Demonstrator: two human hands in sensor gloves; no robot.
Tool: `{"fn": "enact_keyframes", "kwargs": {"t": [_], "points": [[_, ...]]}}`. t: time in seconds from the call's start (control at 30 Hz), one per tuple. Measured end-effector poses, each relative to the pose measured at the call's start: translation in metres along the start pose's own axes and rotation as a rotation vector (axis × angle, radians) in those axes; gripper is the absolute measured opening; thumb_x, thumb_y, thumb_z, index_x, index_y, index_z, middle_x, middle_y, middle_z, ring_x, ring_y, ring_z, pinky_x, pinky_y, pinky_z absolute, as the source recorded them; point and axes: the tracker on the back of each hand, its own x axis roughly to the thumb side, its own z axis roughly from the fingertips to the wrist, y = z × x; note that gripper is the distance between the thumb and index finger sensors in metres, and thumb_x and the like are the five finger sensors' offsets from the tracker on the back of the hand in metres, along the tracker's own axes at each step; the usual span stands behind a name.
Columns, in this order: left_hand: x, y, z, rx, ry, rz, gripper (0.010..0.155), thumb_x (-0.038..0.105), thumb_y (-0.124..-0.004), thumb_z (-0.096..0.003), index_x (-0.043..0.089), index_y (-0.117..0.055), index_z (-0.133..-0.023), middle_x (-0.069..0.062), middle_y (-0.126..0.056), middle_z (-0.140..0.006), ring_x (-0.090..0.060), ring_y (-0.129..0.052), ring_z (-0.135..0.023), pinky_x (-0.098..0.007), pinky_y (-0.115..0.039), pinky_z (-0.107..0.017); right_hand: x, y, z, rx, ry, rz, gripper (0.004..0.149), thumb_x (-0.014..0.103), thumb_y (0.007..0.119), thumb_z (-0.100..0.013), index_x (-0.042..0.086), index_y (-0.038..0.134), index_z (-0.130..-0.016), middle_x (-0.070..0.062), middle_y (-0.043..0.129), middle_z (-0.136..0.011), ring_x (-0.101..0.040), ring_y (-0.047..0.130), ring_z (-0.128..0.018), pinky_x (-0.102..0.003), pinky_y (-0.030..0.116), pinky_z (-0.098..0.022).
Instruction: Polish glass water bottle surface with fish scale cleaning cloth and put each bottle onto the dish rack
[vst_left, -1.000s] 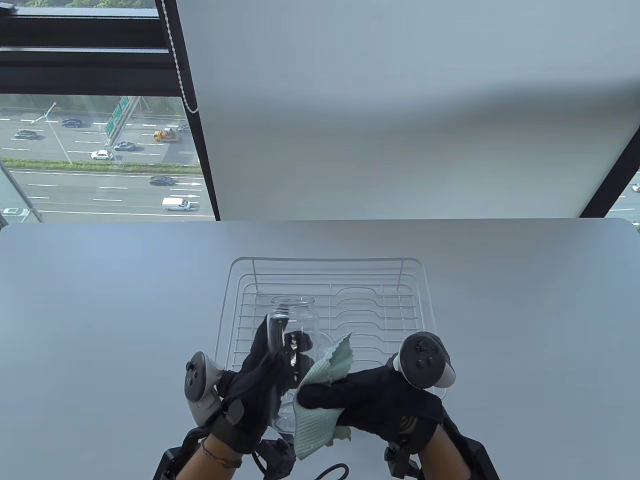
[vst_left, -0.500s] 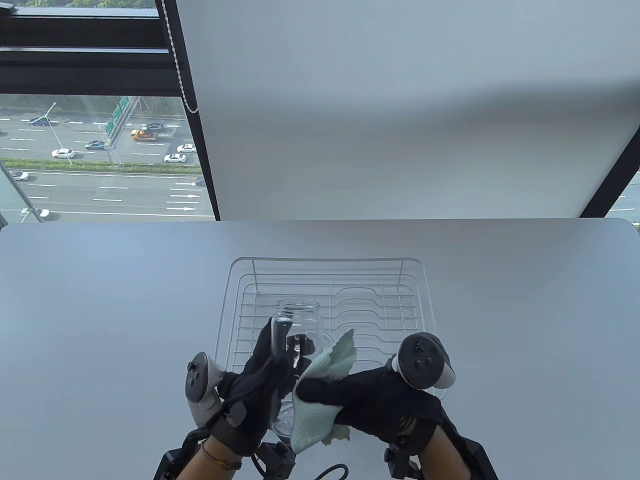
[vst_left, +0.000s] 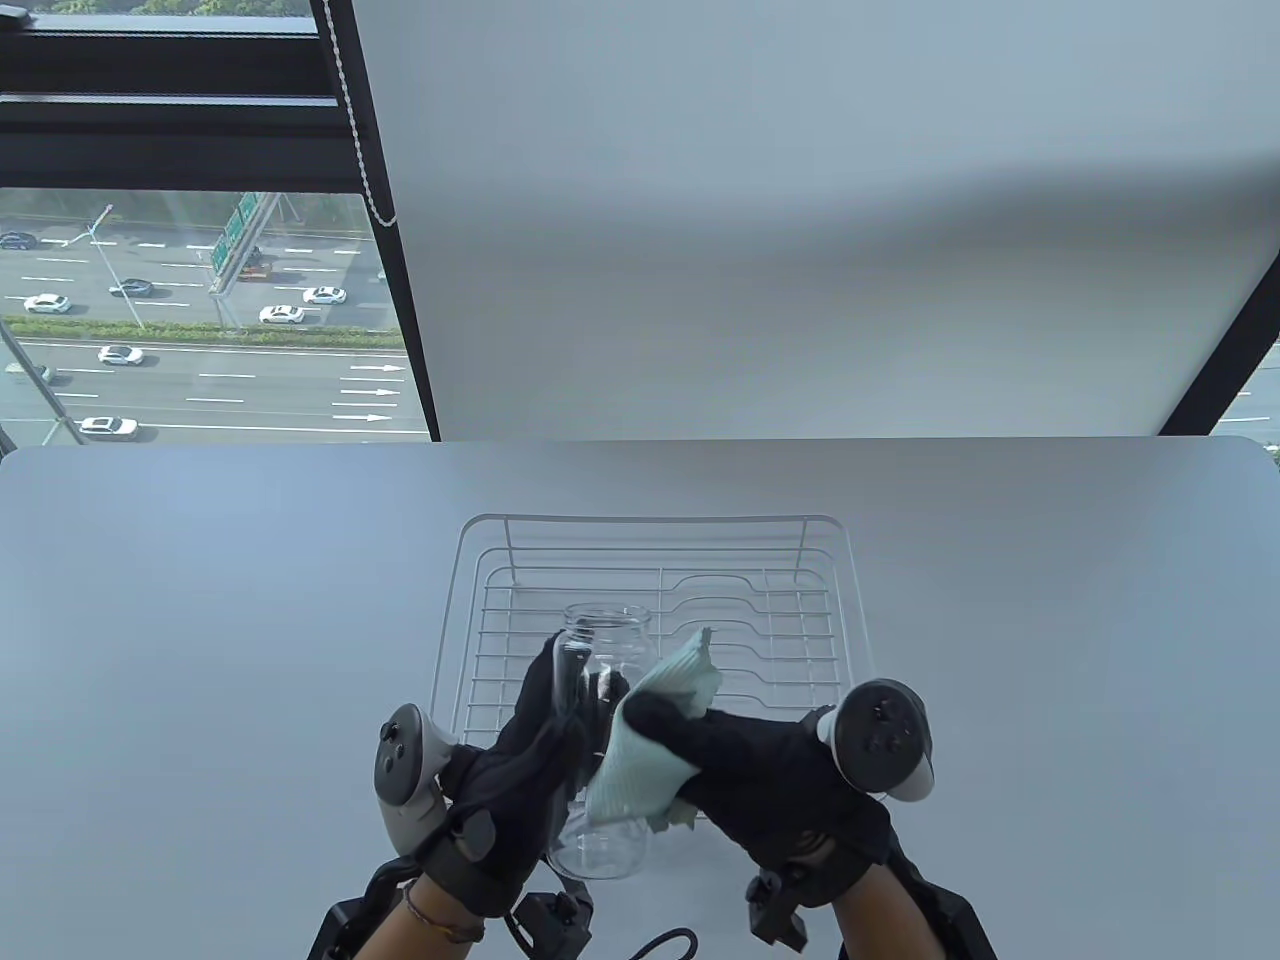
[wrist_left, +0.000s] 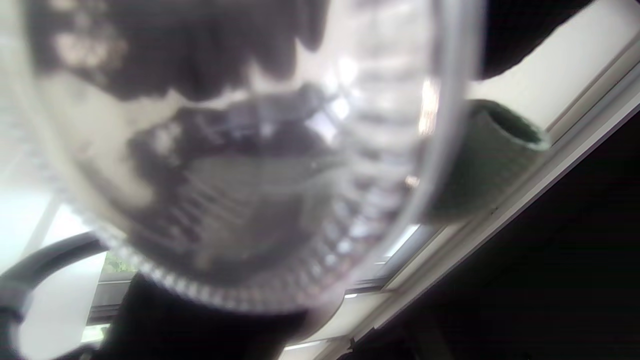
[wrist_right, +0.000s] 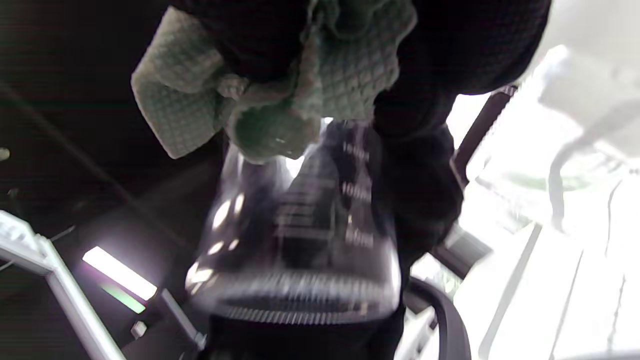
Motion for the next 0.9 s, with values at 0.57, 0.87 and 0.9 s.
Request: {"fn": "enact_keyframes", "kwargs": {"t": [0.57,0.87,0.9], "points": [[0.001,0.002,0.002,0.1,-0.025,0.014,0.094,0.068,-0.069,-0.0536,0.016,-0.019,-0.113,-0.022,-0.049,-0.108,-0.05,-0.082,-0.077,-0.06,-0.079,-0.053,-0.002,0.005,-0.004,0.174,-0.001,-0.088,0.055,0.033,0.08,-0.053,0.054,0.058,-0.099,-0.015,0.087,-0.075,-0.027,0.096,-0.055,-0.048,0.08,-0.047],[0.003,0.003,0.002,0.025,-0.011,0.007,0.094,0.067,-0.068,-0.0543,0.016,-0.017,-0.114,-0.022,-0.046,-0.109,-0.05,-0.081,-0.079,-0.061,-0.078,-0.054,0.0,0.002,-0.004,0.223,0.02,-0.081,0.057,0.035,0.076,-0.056,0.056,0.05,-0.102,-0.016,0.083,-0.08,-0.029,0.093,-0.061,-0.049,0.077,-0.051],[0.003,0.001,0.001,0.02,-0.007,0.003,0.093,0.067,-0.069,-0.0542,0.016,-0.018,-0.113,-0.023,-0.046,-0.109,-0.05,-0.081,-0.079,-0.061,-0.078,-0.055,0.0,-0.001,-0.001,0.073,0.018,-0.062,0.058,0.036,0.076,-0.056,0.054,0.048,-0.103,-0.015,0.083,-0.081,-0.029,0.093,-0.061,-0.049,0.077,-0.051]]}}
